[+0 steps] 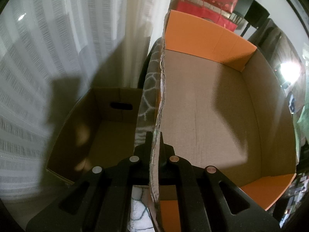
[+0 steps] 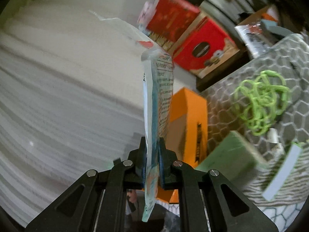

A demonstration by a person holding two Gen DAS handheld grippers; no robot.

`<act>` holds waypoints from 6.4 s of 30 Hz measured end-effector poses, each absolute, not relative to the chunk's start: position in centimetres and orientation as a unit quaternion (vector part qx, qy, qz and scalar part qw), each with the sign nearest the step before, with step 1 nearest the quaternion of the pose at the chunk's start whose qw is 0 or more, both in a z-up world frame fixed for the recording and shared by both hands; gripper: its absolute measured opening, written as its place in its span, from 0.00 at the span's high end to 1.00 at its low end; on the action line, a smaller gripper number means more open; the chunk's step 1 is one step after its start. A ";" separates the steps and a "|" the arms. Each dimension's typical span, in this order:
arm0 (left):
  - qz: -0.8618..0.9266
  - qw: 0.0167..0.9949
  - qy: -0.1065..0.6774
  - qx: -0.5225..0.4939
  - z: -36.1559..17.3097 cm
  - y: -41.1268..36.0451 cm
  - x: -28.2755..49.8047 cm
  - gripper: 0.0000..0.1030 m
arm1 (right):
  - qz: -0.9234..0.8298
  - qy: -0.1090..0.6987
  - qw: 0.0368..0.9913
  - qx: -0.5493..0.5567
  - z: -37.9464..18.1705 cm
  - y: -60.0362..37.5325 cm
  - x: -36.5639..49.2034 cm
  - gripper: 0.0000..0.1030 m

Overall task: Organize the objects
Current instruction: 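Lift the white medical mask pack with the right tool toward the box, then lower the mask pack into the orange box and open the right tool, then move the right tool back over the table toward the green tissue pack, then grasp the green tissue pack with the right tool and lift it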

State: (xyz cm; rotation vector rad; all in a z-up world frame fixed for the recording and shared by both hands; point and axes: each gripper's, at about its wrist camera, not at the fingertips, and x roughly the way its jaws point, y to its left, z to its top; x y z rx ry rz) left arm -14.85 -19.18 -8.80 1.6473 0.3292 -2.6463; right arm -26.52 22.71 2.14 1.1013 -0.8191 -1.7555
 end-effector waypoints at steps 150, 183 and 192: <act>-0.843 0.020 0.101 0.528 -8.6 -19.0 -15.0 0.97 | -0.834 0.038 0.256 0.487 -1.1 19.6 -27.1 0.22; -0.844 0.023 0.103 0.526 -8.6 -18.3 -14.8 0.97 | -0.836 -0.106 0.225 0.490 -3.0 30.6 -19.8 0.13; -0.844 0.023 0.108 0.524 -8.6 -18.5 -14.8 0.97 | -0.758 -0.279 0.254 0.532 -7.0 32.9 -18.9 0.11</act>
